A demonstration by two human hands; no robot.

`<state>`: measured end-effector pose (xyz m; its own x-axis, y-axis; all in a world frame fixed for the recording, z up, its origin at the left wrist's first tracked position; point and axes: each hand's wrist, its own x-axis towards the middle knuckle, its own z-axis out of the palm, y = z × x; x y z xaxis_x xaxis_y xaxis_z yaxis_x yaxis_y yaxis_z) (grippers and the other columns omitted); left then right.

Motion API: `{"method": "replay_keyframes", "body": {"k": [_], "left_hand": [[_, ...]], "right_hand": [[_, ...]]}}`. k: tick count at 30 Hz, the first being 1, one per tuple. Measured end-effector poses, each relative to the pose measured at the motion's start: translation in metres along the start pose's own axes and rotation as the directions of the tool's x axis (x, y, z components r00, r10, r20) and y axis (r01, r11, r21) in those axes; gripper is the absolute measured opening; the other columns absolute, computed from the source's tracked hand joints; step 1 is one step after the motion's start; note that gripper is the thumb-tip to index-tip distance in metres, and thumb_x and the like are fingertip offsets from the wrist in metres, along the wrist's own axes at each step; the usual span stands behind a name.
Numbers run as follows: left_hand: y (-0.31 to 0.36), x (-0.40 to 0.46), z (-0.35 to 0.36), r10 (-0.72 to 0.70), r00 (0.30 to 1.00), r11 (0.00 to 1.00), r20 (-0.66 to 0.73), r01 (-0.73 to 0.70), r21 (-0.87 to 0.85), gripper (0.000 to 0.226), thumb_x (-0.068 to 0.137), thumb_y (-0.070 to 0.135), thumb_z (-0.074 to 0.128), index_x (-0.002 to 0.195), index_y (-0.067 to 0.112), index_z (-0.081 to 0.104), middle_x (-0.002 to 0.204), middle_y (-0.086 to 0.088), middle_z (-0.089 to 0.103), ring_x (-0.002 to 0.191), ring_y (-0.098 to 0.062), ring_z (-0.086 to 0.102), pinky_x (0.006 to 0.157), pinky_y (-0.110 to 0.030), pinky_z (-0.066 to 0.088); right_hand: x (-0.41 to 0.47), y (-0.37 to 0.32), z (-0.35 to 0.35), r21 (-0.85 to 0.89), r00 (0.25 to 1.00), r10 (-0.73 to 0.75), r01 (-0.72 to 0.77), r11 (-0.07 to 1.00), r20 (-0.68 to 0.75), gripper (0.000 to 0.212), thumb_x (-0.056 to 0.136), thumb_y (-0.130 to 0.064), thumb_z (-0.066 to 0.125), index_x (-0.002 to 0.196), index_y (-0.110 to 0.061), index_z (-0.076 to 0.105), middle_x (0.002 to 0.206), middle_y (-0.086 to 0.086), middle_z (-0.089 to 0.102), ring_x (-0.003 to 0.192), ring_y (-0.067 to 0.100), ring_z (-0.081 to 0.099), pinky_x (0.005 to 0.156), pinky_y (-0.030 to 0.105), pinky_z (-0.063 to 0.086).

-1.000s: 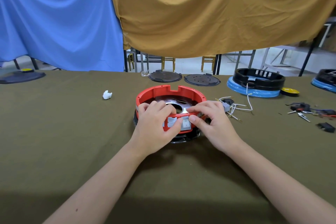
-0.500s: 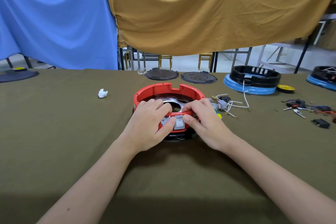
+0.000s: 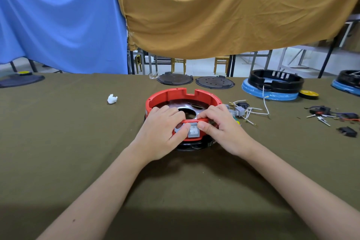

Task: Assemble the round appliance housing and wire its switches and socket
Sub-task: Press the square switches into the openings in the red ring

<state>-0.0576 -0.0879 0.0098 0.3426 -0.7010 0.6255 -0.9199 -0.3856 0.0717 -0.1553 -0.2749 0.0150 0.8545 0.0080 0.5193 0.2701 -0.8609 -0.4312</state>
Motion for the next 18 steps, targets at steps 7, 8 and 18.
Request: {"method": "replay_keyframes", "body": {"k": [7, 8, 18], "left_hand": [[-0.0002, 0.0004, 0.0008, -0.014, 1.0, 1.0, -0.003, 0.014, 0.02, 0.033, 0.094, 0.042, 0.034, 0.077, 0.019, 0.05, 0.073, 0.01, 0.048, 0.072, -0.012, 0.041, 0.069, -0.035, 0.035], [0.0, 0.0001, 0.0005, -0.019, 1.0, 1.0, -0.001, 0.019, 0.017, 0.033, 0.094, 0.042, 0.034, 0.077, 0.019, 0.05, 0.073, 0.01, 0.048, 0.072, -0.012, 0.04, 0.069, -0.034, 0.034], [0.0022, -0.0005, -0.0012, -0.061, 0.998, 0.998, 0.019, 0.061, -0.019, 0.037, 0.095, 0.044, 0.03, 0.079, 0.02, 0.053, 0.075, 0.01, 0.049, 0.076, -0.011, 0.04, 0.072, -0.031, 0.031]], "right_hand": [[0.0007, -0.0004, -0.002, 0.027, 1.0, 0.014, -0.015, 1.0, 0.026, 0.021, 0.098, -0.032, 0.055, 0.106, -0.017, 0.067, 0.088, -0.016, 0.049, 0.096, 0.014, 0.039, 0.094, 0.039, 0.036], [0.0007, -0.0007, -0.002, 0.034, 0.999, 0.018, -0.019, 0.999, 0.031, 0.022, 0.098, -0.033, 0.055, 0.107, -0.017, 0.067, 0.088, -0.015, 0.05, 0.097, 0.014, 0.039, 0.095, 0.039, 0.036], [0.0009, -0.0026, -0.0038, 0.052, 0.997, 0.043, -0.047, 0.998, 0.064, 0.018, 0.1, -0.034, 0.053, 0.106, -0.023, 0.065, 0.091, -0.007, 0.052, 0.098, 0.015, 0.039, 0.093, 0.035, 0.033]]}}
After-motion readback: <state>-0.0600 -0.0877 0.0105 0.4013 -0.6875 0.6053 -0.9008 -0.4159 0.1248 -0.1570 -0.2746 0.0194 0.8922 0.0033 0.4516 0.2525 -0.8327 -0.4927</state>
